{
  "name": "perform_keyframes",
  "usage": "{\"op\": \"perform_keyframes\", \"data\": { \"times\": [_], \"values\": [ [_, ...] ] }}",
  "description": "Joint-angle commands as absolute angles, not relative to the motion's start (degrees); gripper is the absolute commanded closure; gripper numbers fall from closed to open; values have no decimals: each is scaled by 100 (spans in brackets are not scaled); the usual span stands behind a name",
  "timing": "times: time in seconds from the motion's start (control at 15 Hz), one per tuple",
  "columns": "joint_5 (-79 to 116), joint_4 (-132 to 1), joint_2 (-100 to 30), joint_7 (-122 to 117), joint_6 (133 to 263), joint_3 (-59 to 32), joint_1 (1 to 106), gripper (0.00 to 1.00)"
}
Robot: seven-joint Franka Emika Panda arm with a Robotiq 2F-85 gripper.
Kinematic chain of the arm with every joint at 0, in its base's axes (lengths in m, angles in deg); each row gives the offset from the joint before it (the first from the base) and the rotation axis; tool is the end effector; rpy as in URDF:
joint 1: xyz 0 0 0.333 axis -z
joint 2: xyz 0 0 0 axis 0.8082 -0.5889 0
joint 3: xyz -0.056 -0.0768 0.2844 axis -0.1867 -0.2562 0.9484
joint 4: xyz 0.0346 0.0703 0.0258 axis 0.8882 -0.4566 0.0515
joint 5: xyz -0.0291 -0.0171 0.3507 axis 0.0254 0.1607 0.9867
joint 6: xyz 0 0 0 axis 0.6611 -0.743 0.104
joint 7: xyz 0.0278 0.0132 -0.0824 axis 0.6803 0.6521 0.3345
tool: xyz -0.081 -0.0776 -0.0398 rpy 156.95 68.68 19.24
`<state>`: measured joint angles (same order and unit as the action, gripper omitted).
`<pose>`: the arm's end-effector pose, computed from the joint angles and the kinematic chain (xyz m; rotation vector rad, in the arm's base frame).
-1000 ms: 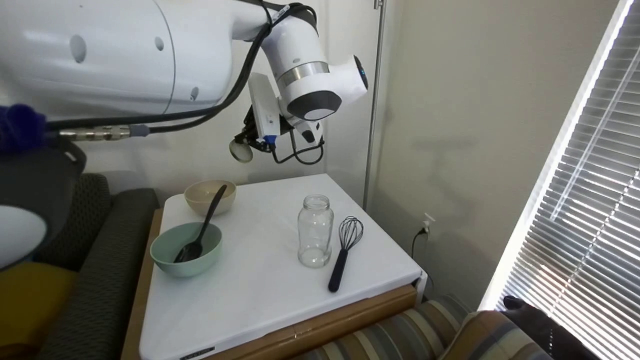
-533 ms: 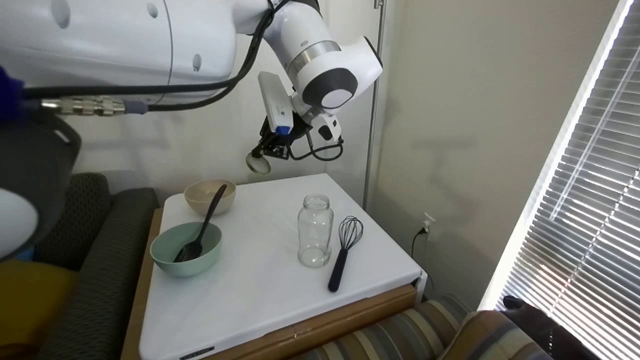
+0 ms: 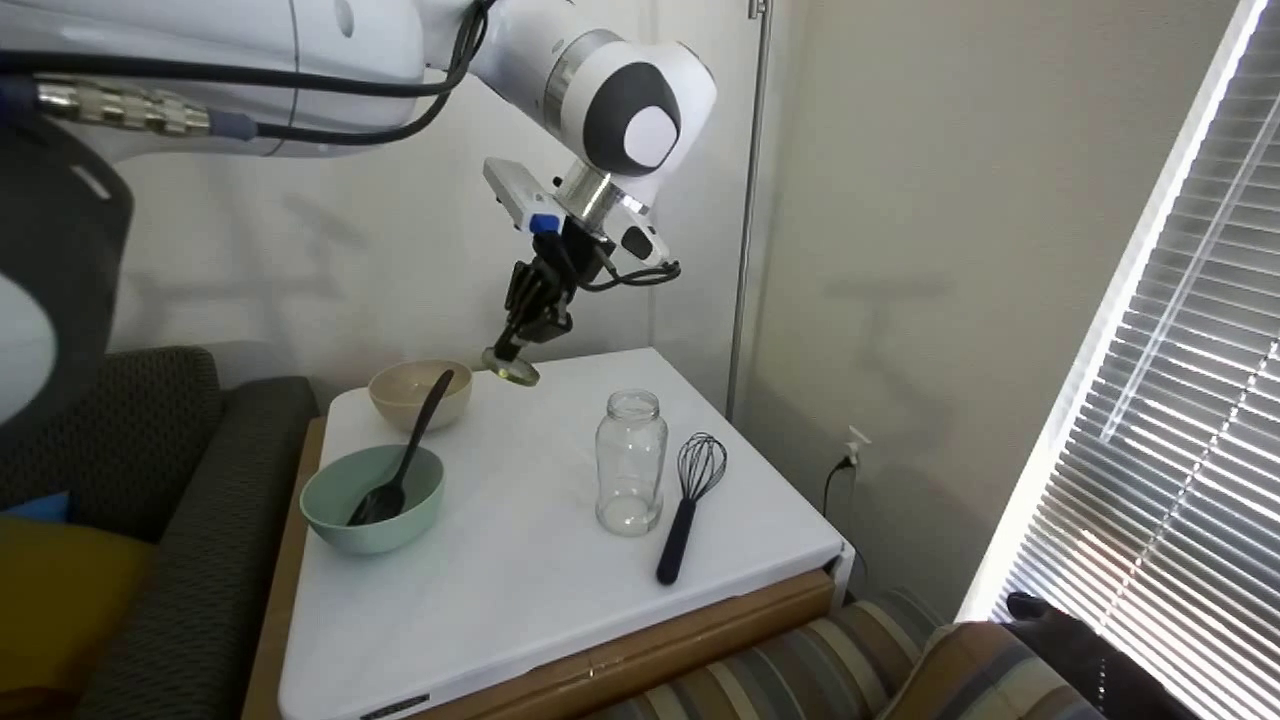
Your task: Move the lid to the right
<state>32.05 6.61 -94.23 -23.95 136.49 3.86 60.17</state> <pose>0.6975 0.0115 0.2426 -2.6778 0.6088 0.6554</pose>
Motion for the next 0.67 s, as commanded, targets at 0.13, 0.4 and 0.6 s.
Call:
{"op": "perform_keyframes", "data": {
  "times": [0.13, 0.4, 0.6],
  "values": [
    [2222, 650, -9442, -2177, 12815, -347, 5812, 99],
    [1780, 619, -9662, -2422, 13244, -651, 5689, 99],
    [2041, 564, -9834, -2919, 13760, -943, 5750, 99]
  ]
}}
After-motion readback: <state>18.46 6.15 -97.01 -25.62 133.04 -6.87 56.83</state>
